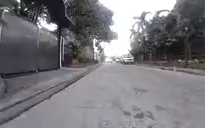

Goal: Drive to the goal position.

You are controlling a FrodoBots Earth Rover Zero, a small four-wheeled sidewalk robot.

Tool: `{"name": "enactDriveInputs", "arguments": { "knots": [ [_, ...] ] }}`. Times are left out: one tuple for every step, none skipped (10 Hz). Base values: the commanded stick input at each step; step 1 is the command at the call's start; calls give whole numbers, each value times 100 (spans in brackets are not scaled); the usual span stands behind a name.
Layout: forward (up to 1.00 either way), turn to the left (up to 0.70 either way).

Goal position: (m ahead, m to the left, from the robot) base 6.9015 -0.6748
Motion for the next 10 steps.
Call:
{"name": "enactDriveInputs", "arguments": {
  "knots": [
    [100, -28],
    [100, -28],
    [100, -28],
    [100, -28],
    [100, -28],
    [100, -28],
    [100, -12],
    [100, -5],
    [100, 1],
    [100, 7]
  ]
}}
